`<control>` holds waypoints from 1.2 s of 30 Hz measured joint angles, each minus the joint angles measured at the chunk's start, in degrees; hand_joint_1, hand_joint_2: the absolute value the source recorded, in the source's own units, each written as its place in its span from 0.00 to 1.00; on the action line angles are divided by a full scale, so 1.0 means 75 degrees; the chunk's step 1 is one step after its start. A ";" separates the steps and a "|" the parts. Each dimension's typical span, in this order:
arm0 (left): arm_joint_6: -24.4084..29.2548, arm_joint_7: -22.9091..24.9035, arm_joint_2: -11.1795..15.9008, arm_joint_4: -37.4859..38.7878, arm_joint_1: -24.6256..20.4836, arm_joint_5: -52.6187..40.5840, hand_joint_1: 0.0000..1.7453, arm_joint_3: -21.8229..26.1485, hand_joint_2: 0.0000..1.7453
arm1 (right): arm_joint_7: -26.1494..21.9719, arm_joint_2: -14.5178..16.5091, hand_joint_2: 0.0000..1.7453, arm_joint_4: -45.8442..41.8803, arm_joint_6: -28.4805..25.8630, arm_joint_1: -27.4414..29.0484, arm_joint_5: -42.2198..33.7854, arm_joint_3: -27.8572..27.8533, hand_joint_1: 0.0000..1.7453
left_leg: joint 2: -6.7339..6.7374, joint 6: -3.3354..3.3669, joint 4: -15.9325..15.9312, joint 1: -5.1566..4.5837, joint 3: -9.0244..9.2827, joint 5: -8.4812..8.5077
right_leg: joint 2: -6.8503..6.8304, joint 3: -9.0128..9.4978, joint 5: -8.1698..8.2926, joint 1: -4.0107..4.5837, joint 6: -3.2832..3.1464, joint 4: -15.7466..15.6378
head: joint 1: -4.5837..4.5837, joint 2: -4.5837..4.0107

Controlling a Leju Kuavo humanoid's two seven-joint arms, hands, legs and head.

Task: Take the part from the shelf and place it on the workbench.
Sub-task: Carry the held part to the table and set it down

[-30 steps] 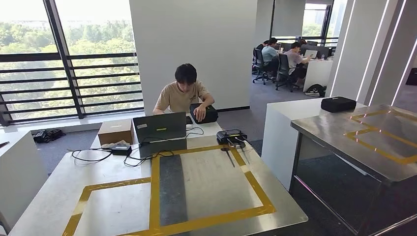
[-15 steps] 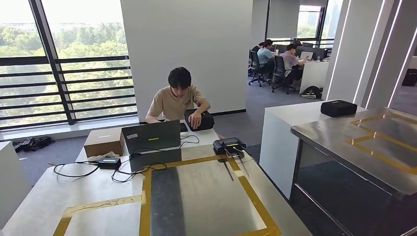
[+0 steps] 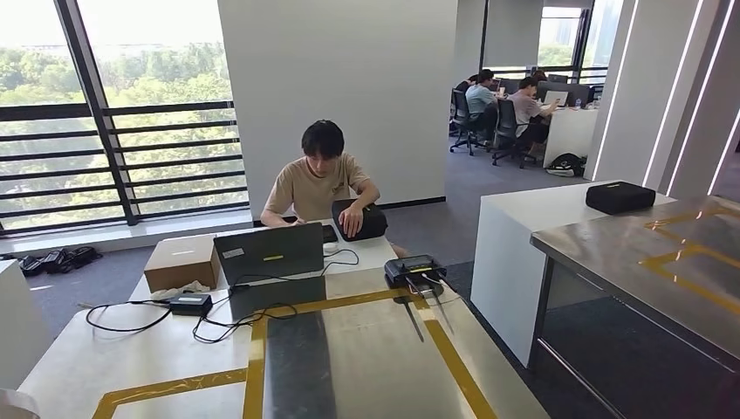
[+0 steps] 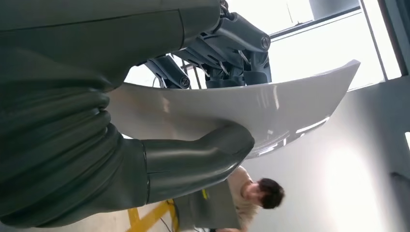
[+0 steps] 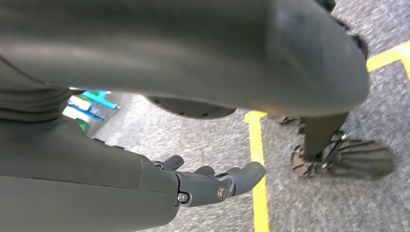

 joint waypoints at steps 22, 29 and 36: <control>0.3243 0.1612 0.0813 0.8832 -0.4674 -0.7322 1.00 -0.2885 1.00 | 0.0046 0.0017 0.00 0.0001 0.0188 -0.0118 0.0530 0.0189 0.00 | 0.0114 -0.0080 -0.0410 -0.0028 0.0253 0.0075 | 0.0117 0.0162 0.0096 -0.0004 -0.0162 -0.0164 | -0.0053 -0.0001; 0.2994 0.1726 0.0695 1.0192 -0.5051 -0.7737 0.50 -0.3401 1.00 | 0.0046 0.0015 0.00 0.0001 0.0181 -0.0113 0.0545 0.0246 0.00 | 0.0117 -0.0077 -0.0410 -0.0029 0.0233 0.0073 | 0.0125 0.0166 0.0112 -0.0004 -0.0137 -0.0213 | -0.0052 -0.0001; 0.3064 0.1994 0.0263 1.0727 -0.5067 -0.8376 0.00 -0.4001 0.75 | 0.0046 0.0012 0.00 0.0001 0.0107 -0.0113 0.0424 0.0248 0.00 | 0.0113 -0.0065 -0.0410 -0.0031 0.0213 0.0065 | 0.0123 0.0176 0.0130 -0.0009 -0.0108 -0.0254 | -0.0050 -0.0001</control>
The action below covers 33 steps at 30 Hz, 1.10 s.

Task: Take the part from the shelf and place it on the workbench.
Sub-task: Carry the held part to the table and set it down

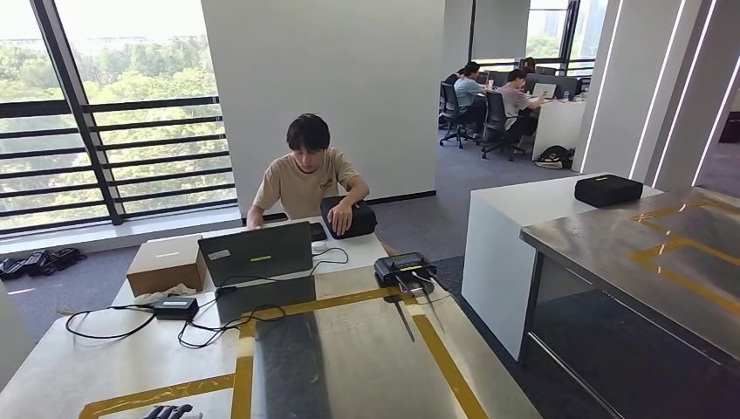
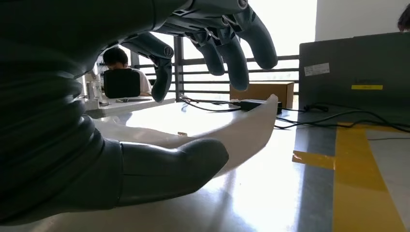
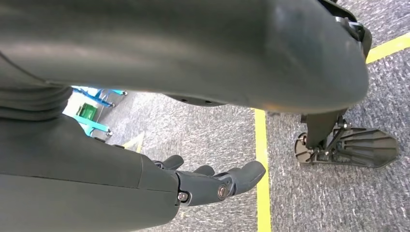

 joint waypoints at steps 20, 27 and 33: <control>0.1460 -0.0999 -0.0427 -0.4673 0.2482 0.2718 0.00 0.0759 0.00 | 0.0001 -0.0006 0.00 0.0000 -0.0182 0.0122 -0.0192 -0.0137 0.00 | 0.0133 0.0046 -0.0391 0.0361 0.0282 0.0254 | -0.0095 -0.0384 -0.0173 -0.0322 0.0639 0.0890 | 0.0038 0.0000; 0.1606 -0.1048 -0.0479 -0.6996 0.3776 0.1991 0.00 0.1291 0.00 | -0.0123 0.0036 0.00 0.0003 -0.0178 0.0122 -0.0190 -0.0163 0.00 | 0.0061 -0.0351 0.0375 0.0394 -0.0082 -0.0293 | -0.0056 -0.0205 -0.0341 -0.0357 0.0260 0.0529 | -0.0013 0.0001; 0.1609 -0.1234 -0.0775 -0.7972 0.4361 0.1336 0.00 0.1790 0.00 | -0.0123 0.0037 0.00 0.0003 -0.0180 0.0110 -0.0160 -0.0166 0.00 | 0.0038 -0.0104 0.2291 0.0214 -0.0838 -0.1314 | -0.0099 -0.0413 -0.0115 -0.0136 0.0019 0.0475 | -0.0058 0.0001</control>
